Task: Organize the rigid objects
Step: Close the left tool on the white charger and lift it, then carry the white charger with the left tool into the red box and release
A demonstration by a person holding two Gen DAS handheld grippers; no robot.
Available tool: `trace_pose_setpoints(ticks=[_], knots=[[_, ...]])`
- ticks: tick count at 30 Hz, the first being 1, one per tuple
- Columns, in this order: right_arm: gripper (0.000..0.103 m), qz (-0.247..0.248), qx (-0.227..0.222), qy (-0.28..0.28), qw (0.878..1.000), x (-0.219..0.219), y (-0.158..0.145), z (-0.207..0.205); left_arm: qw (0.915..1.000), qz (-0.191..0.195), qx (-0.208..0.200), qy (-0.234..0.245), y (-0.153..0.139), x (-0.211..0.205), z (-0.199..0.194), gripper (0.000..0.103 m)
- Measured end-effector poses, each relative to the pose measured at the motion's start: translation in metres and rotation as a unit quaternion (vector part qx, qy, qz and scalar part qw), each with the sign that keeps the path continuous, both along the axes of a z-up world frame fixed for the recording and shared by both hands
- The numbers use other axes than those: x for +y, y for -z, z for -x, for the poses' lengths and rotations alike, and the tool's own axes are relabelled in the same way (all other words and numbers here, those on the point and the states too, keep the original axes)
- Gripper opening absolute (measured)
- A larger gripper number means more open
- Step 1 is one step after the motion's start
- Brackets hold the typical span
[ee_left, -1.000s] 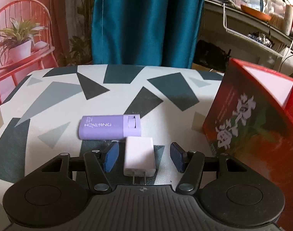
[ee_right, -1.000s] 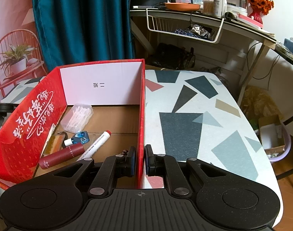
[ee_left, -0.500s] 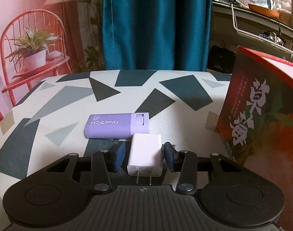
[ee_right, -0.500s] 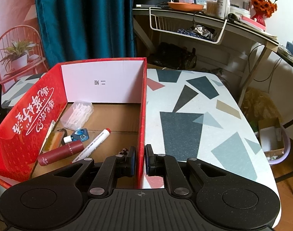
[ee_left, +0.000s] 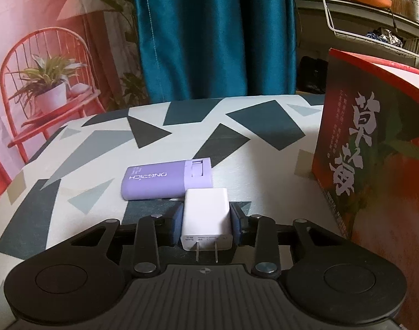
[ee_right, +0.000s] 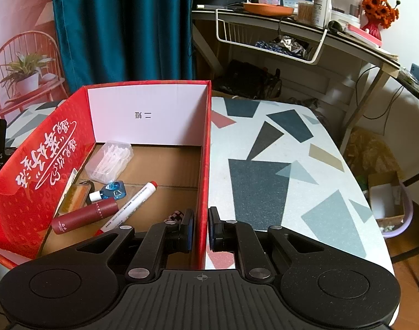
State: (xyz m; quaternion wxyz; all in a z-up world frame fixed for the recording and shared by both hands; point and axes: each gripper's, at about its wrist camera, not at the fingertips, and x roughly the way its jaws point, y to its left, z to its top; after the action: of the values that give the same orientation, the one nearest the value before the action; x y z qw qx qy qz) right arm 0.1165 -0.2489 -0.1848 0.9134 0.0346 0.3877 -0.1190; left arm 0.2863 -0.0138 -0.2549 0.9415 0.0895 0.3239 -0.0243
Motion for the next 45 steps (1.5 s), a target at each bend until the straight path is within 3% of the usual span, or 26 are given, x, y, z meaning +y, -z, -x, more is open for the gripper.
trace_pose_setpoints(ticks=[7,15,27,37,45], knots=[[0.009,0.001,0.001,0.001,1.0,-0.001,0.0,0.0,0.9993,0.034,0.011,0.011,-0.004,0.009,0.009,0.037],[0.009,-0.002,-0.001,0.002,1.0,-0.002,-0.001,0.0,0.9983,0.048,0.013,0.03,-0.018,0.017,0.022,0.037],[0.009,-0.004,-0.002,0.004,1.0,-0.001,0.0,0.001,0.9926,0.06,-0.037,0.099,-0.083,0.014,0.041,0.037],[0.009,-0.005,-0.003,0.006,1.0,-0.002,0.0,0.001,0.9754,0.085,-0.077,0.188,-0.13,-0.024,0.061,0.037],[0.009,-0.007,-0.003,0.006,1.0,-0.002,0.0,0.001,0.9506,0.054,-0.075,0.296,-0.121,-0.076,0.071,0.037]])
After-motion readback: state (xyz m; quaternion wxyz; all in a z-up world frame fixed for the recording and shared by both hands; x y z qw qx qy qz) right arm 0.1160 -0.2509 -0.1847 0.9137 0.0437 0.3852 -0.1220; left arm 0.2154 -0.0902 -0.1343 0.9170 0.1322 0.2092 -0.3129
